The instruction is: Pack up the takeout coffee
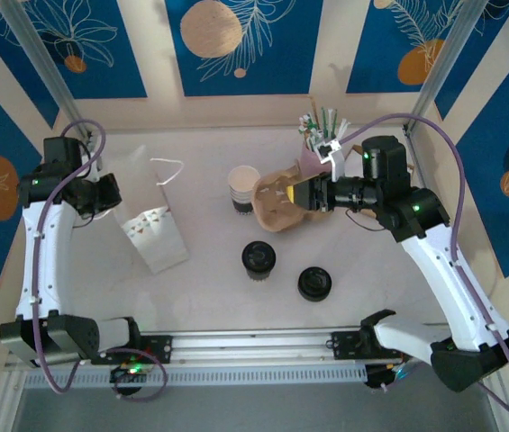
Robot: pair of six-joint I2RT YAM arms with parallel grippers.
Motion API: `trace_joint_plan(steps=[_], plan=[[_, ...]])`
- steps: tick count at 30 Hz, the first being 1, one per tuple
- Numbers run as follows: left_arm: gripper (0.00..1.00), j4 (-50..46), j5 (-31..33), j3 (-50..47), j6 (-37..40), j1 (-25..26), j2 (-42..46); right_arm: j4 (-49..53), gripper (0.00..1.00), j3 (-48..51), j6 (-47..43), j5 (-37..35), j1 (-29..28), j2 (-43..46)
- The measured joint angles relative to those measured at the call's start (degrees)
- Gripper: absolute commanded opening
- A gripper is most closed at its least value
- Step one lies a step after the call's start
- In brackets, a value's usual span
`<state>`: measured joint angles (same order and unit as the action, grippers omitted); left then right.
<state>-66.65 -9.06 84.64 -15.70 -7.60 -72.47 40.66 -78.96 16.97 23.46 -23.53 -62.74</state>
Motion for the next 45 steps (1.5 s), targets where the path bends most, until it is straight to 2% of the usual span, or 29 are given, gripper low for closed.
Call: trace_joint_plan(steps=[4,14,19,28,36,45], plan=[[0.0,0.0,-1.5,0.2,0.0,4.7,0.0,-0.3,0.38,-1.7,-0.1,0.2,-1.4,-0.4],[0.0,-1.6,-1.8,5.2,1.3,20.9,-0.5,-0.5,0.38,-5.6,-2.6,0.6,-6.9,-2.4],[0.0,-2.0,-1.7,6.1,2.6,26.3,-1.1,-0.5,0.38,-8.3,-4.8,1.0,-10.4,-4.1],[0.0,-1.5,-4.0,5.6,2.8,28.6,-1.3,1.9,0.37,-18.2,-11.0,-1.6,-17.8,-13.6],[0.0,-1.1,-0.7,5.0,4.8,30.3,-0.3,3.2,0.38,-23.4,-15.5,-7.5,-22.9,-20.3],[0.0,-0.4,-1.0,4.7,7.1,30.6,0.4,3.3,0.37,-27.4,-19.8,-11.5,-26.8,-27.1]])
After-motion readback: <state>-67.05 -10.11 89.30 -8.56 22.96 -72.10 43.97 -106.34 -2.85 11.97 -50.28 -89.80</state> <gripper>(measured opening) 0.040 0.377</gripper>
